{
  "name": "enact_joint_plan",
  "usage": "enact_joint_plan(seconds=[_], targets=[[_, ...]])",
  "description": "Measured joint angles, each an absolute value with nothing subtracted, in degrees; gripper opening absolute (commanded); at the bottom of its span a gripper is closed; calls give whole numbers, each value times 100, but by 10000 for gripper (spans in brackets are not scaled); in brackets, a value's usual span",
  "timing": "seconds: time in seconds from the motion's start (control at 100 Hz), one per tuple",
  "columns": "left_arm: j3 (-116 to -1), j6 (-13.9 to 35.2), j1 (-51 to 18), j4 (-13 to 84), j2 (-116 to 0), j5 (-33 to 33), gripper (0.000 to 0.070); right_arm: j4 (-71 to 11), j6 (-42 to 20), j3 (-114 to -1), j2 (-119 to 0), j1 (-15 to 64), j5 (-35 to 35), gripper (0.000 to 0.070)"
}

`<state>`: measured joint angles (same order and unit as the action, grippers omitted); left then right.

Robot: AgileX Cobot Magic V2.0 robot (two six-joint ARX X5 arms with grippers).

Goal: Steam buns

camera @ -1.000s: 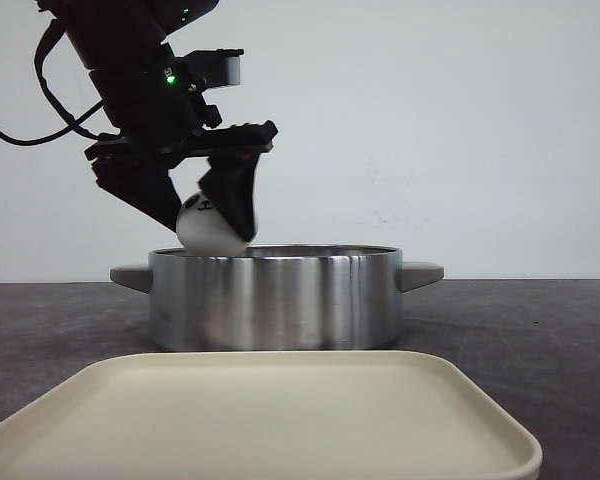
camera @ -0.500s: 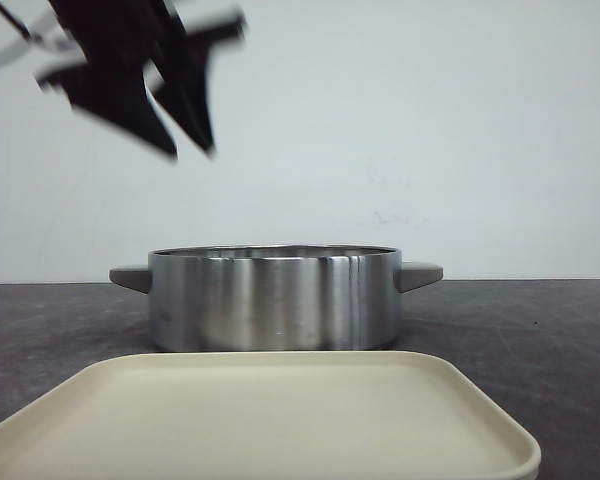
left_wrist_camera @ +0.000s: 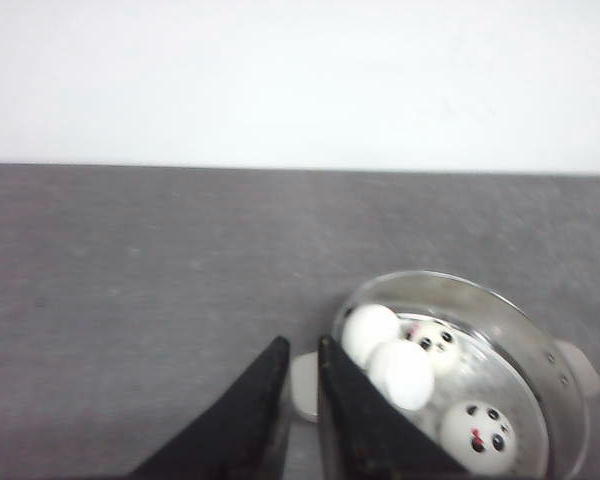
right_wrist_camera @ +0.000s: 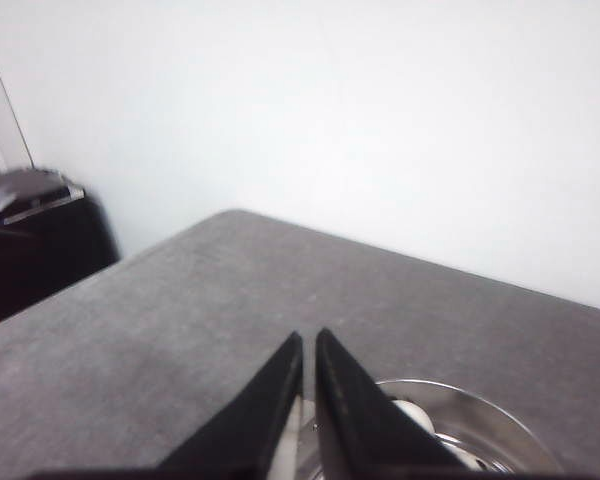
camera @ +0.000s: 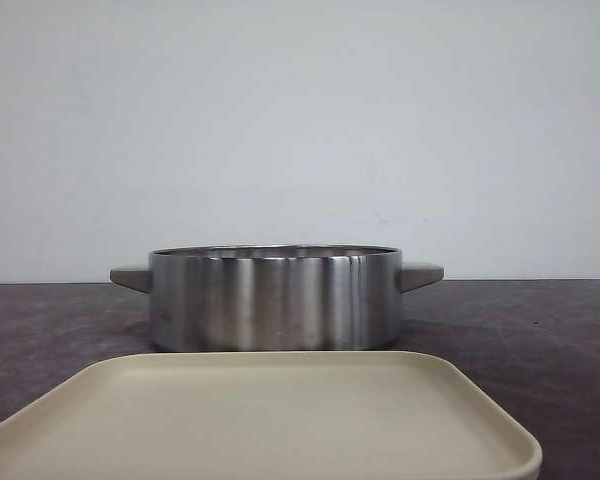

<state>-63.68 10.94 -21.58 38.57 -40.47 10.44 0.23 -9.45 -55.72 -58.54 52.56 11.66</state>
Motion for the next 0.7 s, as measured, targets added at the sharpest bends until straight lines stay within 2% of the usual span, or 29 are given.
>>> enact_joint_plan(seconds=[0.21,0.7], targets=[[-6368,1142,-2047,4036,-3588,1057,0,25,-945,-5426,-5898,5251,1160,12],[-6368,1157,-2047,4014,-3409,1057,0,51,-945,-5428,-5863,5251,1164,13]])
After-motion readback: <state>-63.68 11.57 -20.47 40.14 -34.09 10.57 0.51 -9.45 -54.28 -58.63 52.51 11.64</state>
